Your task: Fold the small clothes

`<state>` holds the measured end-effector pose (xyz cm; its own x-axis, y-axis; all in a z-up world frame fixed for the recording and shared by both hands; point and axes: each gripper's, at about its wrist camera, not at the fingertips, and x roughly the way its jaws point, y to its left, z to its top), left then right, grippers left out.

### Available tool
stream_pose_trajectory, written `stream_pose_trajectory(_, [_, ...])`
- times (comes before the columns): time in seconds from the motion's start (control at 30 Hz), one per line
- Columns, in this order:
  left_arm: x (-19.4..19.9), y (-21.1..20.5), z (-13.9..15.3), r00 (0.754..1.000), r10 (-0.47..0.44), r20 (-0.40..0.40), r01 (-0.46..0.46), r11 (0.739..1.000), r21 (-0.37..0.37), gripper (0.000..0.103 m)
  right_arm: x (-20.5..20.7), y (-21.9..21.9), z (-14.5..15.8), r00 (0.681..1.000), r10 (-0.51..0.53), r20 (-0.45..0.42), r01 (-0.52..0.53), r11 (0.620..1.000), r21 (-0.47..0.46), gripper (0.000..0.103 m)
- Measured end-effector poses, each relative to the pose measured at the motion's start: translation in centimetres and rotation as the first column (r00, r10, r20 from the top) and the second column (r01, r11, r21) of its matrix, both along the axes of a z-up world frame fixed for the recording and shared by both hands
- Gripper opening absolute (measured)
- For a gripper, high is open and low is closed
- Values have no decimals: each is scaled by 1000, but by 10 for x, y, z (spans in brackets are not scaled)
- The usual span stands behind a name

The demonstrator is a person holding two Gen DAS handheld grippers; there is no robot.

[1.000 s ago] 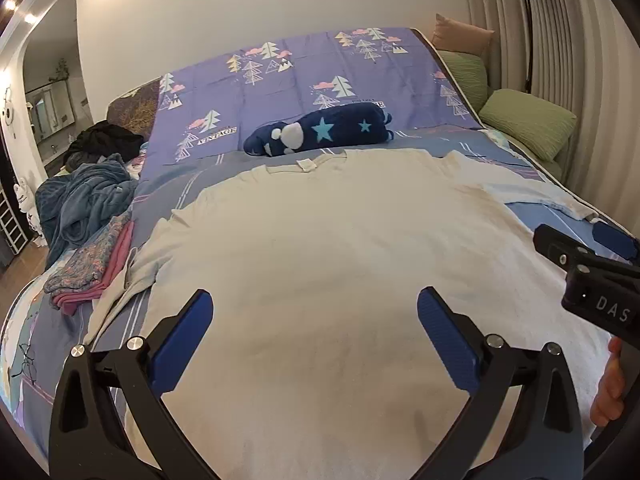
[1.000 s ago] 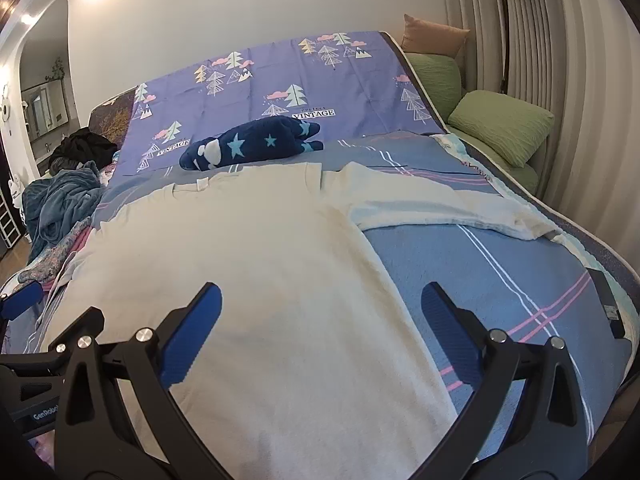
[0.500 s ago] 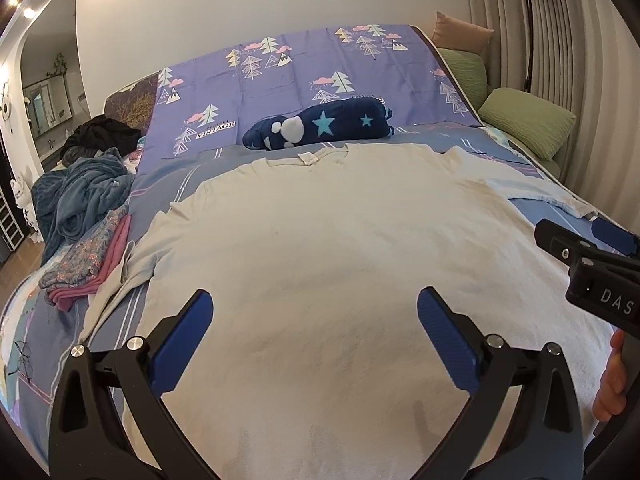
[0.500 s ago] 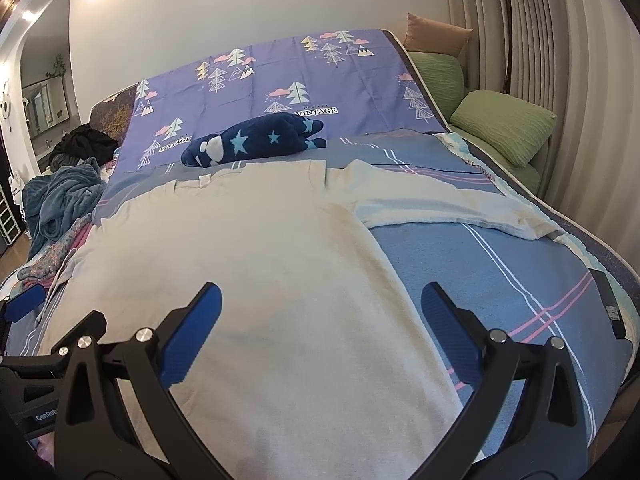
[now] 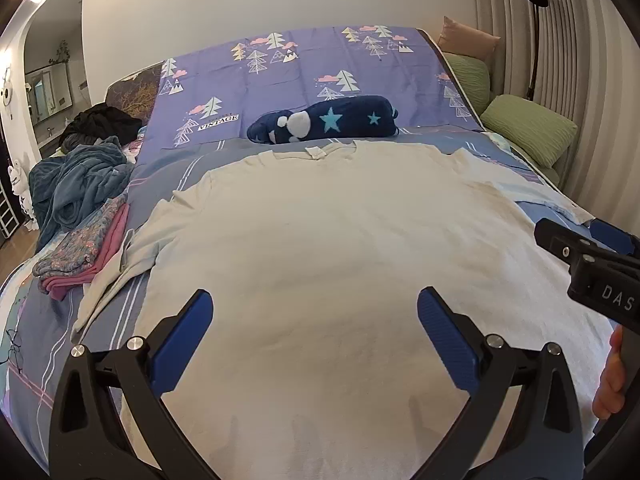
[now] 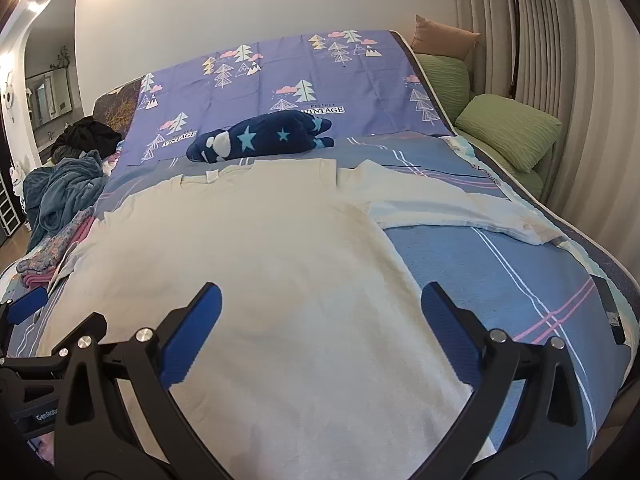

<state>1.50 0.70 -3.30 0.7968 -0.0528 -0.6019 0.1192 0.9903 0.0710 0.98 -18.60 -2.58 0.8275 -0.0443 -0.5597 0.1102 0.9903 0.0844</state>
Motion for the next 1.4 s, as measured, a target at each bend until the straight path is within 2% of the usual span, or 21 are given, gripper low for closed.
stream_pose_trajectory(0.37, [0, 15, -2, 1000, 9, -3, -10, 999, -37, 102, 2, 6, 1, 1000, 3, -1, -2, 999, 44, 101])
stream_pose_trajectory(1.0, [-2, 37, -3, 999, 47, 3, -47, 998, -43, 102, 7, 26, 1, 999, 48, -20, -47, 999, 8, 101])
stream_pose_trajectory(1.17, [6, 51, -9, 995, 97, -26, -98, 994, -39, 102, 9, 29, -1, 998, 55, -30, -55, 998, -3, 101])
stream_pose_trajectory(1.27, [14, 77, -13, 984, 171, -55, -174, 983, -52, 102, 11, 29, -2, 998, 53, -35, -54, 999, -9, 101])
stream_pose_trajectory(1.33, [19, 101, -14, 972, 227, -67, -231, 971, -63, 99, 14, 28, -2, 998, 51, -41, -51, 999, -12, 101])
stream_pose_trajectory(1.4, [25, 129, -15, 953, 296, -72, -300, 952, -56, 90, 17, 28, -4, 998, 49, -49, -49, 999, -14, 101])
